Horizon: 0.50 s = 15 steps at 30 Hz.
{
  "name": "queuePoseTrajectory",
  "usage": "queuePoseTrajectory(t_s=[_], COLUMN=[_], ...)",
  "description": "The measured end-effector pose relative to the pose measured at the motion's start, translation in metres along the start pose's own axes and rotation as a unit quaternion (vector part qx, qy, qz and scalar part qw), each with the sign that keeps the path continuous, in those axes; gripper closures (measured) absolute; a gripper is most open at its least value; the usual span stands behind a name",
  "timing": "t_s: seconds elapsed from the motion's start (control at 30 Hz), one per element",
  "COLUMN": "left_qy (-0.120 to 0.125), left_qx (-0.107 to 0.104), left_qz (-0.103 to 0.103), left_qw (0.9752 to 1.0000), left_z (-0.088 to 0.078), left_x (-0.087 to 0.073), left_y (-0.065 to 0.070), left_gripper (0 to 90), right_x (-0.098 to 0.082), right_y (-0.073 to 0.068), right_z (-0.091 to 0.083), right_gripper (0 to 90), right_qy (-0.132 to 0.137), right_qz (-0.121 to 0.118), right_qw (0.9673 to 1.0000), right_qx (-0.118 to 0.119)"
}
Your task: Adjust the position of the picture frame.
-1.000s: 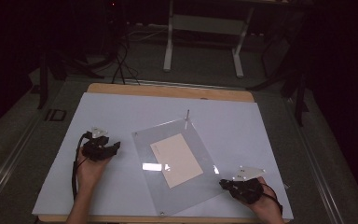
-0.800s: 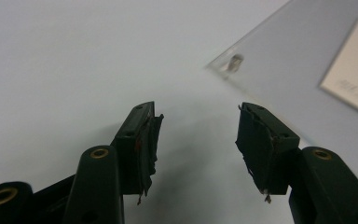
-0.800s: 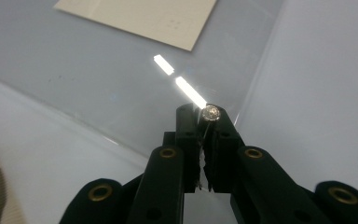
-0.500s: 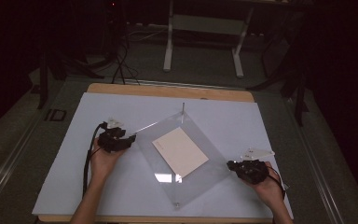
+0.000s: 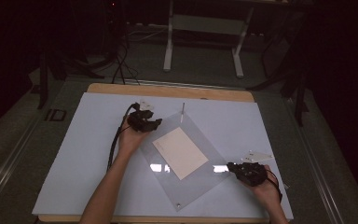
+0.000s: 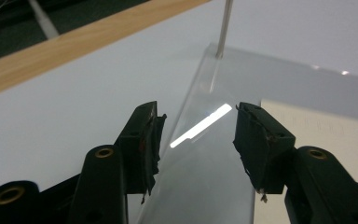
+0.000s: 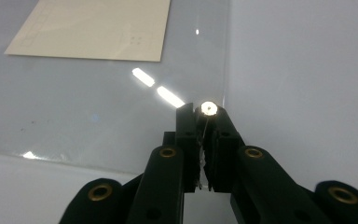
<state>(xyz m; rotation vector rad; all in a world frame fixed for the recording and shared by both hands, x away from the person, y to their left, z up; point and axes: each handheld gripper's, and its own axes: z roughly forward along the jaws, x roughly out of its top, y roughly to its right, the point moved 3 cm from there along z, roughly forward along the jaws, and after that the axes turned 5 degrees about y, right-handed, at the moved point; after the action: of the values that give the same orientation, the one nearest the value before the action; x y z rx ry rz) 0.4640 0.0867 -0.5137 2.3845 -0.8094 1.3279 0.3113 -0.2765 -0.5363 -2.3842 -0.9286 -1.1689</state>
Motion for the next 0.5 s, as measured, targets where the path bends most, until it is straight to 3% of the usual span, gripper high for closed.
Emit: queuePoseTrajectory(t_s=[0.13, 0.2, 0.33, 0.5], left_qy=[-0.001, -0.006, -0.016, -0.023], left_qx=[-0.002, 0.001, -0.002, 0.002], left_qz=[0.014, 0.012, -0.002, -0.036], left_qw=[0.9999, 0.9999, 0.9999, 0.9991], left_z=[0.027, 0.041, 0.068, 0.095], left_x=[0.010, 0.015, 0.025, 0.032], left_y=[0.007, 0.011, 0.018, 0.021], left_gripper=[51.9, 52.5, 54.3, 55.9], right_x=[-0.002, -0.002, -0.003, -0.003], right_y=[-0.001, 0.000, -0.001, -0.001], right_z=[0.000, 0.000, 0.001, 0.000], right_gripper=[85.0, 84.9, 84.9, 85.0], right_qy=[0.011, 0.014, 0.015, 0.016], right_qz=[0.008, 0.011, 0.009, 0.007], right_qw=[0.9999, 0.9998, 0.9998, 0.9998], right_qx=[-0.004, -0.002, -0.003, -0.006])
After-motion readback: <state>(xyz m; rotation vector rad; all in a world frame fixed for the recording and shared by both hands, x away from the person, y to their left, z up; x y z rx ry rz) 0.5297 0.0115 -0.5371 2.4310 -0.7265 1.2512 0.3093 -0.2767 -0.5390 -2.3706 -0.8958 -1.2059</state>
